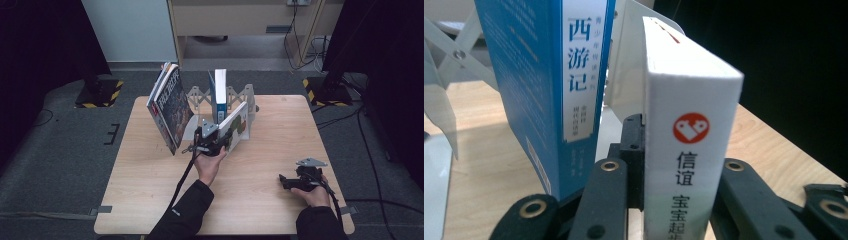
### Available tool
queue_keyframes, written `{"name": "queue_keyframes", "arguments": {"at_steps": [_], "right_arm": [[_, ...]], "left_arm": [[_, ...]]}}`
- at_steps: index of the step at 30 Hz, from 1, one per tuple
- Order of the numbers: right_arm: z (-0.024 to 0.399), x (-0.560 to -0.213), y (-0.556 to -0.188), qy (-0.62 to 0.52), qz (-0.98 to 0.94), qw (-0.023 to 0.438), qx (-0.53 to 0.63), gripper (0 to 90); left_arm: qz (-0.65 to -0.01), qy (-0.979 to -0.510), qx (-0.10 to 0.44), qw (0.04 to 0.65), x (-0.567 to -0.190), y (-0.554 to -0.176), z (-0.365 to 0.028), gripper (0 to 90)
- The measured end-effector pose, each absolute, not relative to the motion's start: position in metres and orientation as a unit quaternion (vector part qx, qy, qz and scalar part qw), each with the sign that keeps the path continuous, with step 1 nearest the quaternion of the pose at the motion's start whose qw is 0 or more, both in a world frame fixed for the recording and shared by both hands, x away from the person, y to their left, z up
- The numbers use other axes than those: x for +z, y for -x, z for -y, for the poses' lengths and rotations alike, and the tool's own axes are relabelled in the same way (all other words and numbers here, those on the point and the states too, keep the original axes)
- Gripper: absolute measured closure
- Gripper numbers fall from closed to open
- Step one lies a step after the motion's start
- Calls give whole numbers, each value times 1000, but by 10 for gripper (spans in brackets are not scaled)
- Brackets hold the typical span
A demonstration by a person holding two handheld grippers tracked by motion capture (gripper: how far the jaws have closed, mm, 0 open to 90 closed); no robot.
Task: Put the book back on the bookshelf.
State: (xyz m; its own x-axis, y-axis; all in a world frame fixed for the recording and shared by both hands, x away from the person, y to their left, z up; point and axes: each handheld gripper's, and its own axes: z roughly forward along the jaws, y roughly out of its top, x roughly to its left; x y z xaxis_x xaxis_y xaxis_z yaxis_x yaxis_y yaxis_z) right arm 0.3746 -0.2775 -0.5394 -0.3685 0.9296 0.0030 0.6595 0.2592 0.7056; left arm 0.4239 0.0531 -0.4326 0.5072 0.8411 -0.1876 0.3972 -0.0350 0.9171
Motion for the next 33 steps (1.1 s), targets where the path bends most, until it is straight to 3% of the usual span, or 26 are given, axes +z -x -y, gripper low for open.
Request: {"name": "queue_keyframes", "arguments": {"at_steps": [33], "right_arm": [[277,-539,-374,-522,-763,214,316,10]], "left_arm": [[-469,-687,232,504,-463,-444,-24,748]]}}
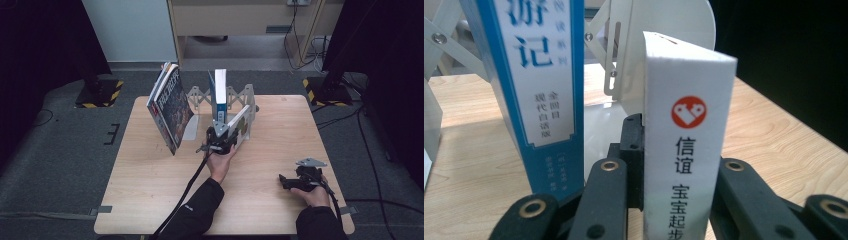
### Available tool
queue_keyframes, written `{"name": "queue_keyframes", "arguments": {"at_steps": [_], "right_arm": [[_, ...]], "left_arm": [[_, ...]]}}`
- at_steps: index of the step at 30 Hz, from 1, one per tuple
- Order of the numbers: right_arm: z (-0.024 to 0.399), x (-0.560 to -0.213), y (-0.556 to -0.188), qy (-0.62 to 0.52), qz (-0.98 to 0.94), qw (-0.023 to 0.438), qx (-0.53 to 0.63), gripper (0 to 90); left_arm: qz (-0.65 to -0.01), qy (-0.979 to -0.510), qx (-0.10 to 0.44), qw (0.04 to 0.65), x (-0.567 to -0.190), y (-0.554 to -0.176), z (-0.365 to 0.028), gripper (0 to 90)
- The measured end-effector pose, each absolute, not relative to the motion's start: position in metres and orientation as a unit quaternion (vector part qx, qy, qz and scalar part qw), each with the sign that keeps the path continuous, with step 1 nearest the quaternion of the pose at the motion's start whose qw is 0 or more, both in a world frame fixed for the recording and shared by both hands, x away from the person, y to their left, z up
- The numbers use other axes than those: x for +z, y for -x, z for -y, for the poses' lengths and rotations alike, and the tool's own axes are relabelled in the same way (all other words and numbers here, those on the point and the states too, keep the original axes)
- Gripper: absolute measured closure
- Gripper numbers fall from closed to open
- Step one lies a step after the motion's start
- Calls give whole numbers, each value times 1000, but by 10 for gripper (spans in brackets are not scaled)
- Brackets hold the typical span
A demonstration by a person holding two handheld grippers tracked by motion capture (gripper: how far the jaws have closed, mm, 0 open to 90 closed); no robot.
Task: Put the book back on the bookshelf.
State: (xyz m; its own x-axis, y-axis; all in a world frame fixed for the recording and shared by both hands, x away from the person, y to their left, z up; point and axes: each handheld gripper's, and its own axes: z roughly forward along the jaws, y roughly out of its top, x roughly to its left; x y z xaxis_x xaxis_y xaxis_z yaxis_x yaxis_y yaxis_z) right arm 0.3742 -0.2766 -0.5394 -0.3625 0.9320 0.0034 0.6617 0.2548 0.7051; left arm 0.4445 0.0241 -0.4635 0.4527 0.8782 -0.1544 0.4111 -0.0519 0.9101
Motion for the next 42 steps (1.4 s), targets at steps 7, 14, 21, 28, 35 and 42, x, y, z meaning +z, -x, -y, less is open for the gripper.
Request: {"name": "queue_keyframes", "arguments": {"at_steps": [7,14,21,28,35,42], "right_arm": [[276,-539,-374,-522,-763,214,316,10],[276,-540,-374,-521,-763,215,316,10],[276,-539,-374,-521,-763,213,316,9],[276,-539,-374,-521,-763,213,316,9],[276,-539,-374,-522,-763,213,316,9],[276,-539,-374,-522,-763,213,316,9]], "left_arm": [[-469,-686,237,504,-468,-444,-24,746],[-469,-686,228,508,-478,-436,-24,740],[-463,-692,228,504,-488,-429,-25,739],[-460,-698,233,496,-493,-427,-23,740],[-460,-702,233,492,-496,-426,-24,741],[-465,-695,233,496,-499,-424,-29,745]]}}
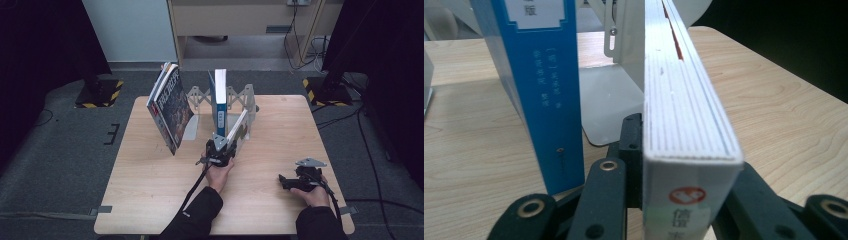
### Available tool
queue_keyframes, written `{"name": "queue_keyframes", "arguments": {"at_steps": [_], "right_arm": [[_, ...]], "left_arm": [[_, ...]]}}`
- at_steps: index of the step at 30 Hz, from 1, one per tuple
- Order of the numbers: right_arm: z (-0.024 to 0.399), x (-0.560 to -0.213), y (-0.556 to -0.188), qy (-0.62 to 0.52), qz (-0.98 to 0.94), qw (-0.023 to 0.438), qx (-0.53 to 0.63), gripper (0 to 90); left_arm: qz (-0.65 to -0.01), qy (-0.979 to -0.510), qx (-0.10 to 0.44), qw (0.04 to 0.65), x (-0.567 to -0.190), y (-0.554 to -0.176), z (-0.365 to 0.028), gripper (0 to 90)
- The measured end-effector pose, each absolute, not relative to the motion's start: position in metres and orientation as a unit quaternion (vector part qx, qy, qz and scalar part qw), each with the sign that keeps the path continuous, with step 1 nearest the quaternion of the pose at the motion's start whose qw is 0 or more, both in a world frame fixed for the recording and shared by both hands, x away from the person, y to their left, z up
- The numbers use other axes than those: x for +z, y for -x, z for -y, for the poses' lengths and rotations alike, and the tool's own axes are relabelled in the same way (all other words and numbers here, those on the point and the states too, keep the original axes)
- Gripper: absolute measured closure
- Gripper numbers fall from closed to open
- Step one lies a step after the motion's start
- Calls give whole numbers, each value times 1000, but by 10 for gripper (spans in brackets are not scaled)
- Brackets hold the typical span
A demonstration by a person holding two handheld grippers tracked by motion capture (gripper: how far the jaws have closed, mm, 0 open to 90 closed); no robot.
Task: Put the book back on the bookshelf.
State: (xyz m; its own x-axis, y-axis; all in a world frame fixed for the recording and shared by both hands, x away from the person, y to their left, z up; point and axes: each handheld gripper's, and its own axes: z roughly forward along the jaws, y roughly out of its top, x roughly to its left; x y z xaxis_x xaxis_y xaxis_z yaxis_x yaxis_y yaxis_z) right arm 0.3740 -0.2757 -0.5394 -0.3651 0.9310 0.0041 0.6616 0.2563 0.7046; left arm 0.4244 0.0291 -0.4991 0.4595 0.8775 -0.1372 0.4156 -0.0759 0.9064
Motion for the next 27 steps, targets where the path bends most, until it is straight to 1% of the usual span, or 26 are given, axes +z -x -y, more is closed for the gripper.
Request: {"name": "queue_keyframes", "arguments": {"at_steps": [6,12,15,18,23,27], "right_arm": [[276,-539,-374,-522,-763,213,316,8],[276,-539,-374,-522,-763,213,316,8],[276,-539,-374,-522,-763,213,316,8],[276,-539,-374,-522,-763,213,316,8],[276,-539,-374,-521,-764,213,316,8],[275,-539,-374,-521,-764,213,316,8]], "left_arm": [[-467,-694,238,494,-499,-429,-24,745],[-456,-700,239,495,-501,-432,-23,734],[-450,-701,219,508,-501,-431,-25,689],[-443,-702,217,514,-501,-428,-26,662],[-437,-700,212,524,-500,-416,-34,664],[-442,-698,219,519,-500,-412,-38,697]]}}
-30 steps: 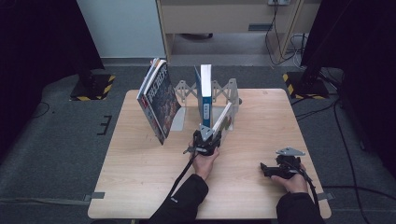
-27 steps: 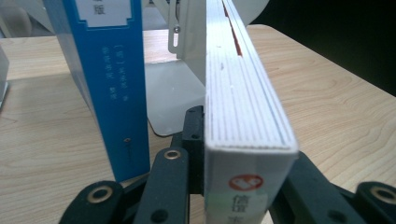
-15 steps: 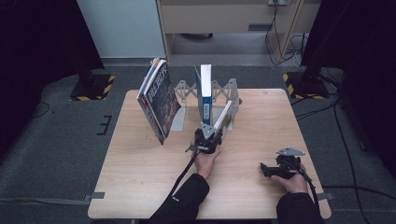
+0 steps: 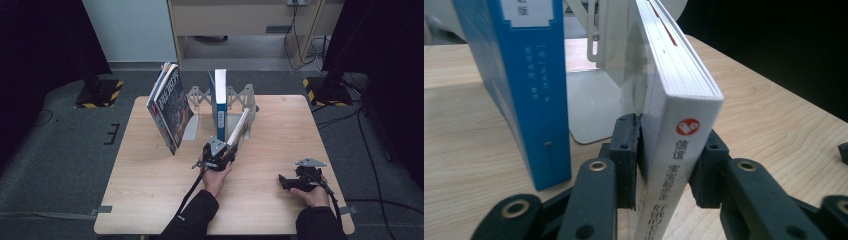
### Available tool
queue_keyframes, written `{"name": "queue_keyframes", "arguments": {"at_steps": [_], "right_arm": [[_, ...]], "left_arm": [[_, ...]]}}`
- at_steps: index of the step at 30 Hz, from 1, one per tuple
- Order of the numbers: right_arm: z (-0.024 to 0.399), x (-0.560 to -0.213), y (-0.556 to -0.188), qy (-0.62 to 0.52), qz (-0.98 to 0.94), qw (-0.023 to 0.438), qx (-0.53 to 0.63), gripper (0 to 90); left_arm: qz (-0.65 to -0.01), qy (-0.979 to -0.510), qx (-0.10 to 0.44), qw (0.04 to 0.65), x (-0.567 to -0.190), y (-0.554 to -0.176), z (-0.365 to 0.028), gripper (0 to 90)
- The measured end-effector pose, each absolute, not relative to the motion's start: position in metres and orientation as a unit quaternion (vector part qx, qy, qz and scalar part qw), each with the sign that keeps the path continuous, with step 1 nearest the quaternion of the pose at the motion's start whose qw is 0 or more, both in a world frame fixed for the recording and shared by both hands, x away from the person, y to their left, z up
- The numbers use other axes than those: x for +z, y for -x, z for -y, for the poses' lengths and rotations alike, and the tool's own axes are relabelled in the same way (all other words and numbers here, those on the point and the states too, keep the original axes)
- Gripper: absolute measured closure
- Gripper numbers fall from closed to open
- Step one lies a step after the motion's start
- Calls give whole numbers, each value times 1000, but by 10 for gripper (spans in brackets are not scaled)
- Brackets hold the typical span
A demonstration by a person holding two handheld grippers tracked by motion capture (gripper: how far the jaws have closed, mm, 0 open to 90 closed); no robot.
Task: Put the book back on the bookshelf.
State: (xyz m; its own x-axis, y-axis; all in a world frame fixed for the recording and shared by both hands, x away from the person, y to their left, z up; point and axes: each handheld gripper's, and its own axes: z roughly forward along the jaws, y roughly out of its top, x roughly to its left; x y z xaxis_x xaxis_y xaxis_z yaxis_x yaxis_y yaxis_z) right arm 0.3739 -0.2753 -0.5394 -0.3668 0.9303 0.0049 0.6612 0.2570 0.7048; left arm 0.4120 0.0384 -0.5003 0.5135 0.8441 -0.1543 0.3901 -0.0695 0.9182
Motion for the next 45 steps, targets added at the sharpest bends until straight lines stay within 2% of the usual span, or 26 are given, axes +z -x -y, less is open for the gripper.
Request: {"name": "queue_keyframes", "arguments": {"at_steps": [4,14,23,25,31,45], "right_arm": [[275,-539,-374,-522,-763,212,316,8],[275,-539,-374,-522,-763,213,316,8],[275,-539,-374,-520,-764,212,316,8],[275,-539,-374,-520,-764,212,316,8],[275,-539,-374,-520,-764,212,316,8],[274,-539,-374,-521,-764,212,317,8]], "left_arm": [[-451,-693,223,517,-500,-413,-38,721],[-455,-693,227,511,-496,-428,-29,717],[-438,-700,204,526,-497,-436,-28,669],[-428,-702,194,534,-497,-434,-28,629],[-408,-712,194,538,-495,-421,-32,657],[-420,-706,184,539,-491,-438,-15,654]]}}
